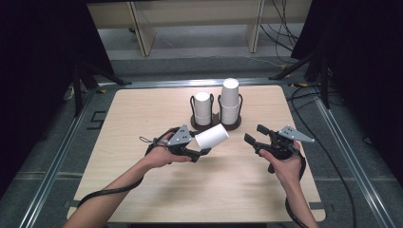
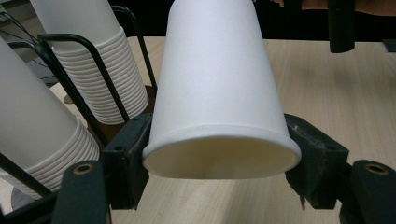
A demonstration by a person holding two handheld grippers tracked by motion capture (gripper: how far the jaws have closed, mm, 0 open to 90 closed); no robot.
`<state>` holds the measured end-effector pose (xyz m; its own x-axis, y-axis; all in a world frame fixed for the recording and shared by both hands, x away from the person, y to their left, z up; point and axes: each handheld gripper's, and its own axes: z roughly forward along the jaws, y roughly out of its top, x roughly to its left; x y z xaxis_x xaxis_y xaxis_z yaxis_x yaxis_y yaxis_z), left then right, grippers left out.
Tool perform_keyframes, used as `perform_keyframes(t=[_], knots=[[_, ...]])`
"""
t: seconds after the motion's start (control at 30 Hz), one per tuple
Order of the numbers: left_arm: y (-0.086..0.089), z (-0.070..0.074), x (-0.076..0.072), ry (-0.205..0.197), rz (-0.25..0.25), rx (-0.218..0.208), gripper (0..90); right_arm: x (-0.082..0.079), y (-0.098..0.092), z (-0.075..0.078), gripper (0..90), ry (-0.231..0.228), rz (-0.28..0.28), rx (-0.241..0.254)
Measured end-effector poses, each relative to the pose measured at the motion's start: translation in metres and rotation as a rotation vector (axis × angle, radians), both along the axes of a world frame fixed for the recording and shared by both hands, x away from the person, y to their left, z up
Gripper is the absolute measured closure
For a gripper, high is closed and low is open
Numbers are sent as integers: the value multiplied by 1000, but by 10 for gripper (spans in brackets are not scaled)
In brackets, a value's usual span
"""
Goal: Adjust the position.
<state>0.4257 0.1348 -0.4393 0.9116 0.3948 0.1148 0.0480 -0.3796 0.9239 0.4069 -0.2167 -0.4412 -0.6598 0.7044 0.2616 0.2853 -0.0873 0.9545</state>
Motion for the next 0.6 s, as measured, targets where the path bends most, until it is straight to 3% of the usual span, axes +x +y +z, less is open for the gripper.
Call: perform_keyframes(t=[0.07, 0.3, 0.4, 0.47, 0.5, 0.53, 0.57, 0.6], knots=[[1, 0, 0, 0, -7, 4, 300, 0, 0, -1, 231, -2, 9, 27], [2, 3, -1, -13, -28, 35, 300, 2, -3, -2, 233, -16, 8, -3], [4, 4, 0, -9, -30, 42, 300, 1, -5, -3, 234, 4, 14, -8], [5, 5, 0, -8, -34, 47, 300, 2, -6, -5, 235, -19, 15, -26], [6, 5, 0, -8, -37, 54, 300, -1, -5, -5, 235, 24, 21, -9], [7, 6, 0, -6, -44, 70, 300, 1, -7, -5, 235, -3, 30, -66], [8, 6, 0, -7, -47, 75, 300, 0, -7, -4, 236, 26, 35, -70], [8, 6, 0, -7, -47, 75, 300, 1, -6, -5, 238, 6, 40, -65]])
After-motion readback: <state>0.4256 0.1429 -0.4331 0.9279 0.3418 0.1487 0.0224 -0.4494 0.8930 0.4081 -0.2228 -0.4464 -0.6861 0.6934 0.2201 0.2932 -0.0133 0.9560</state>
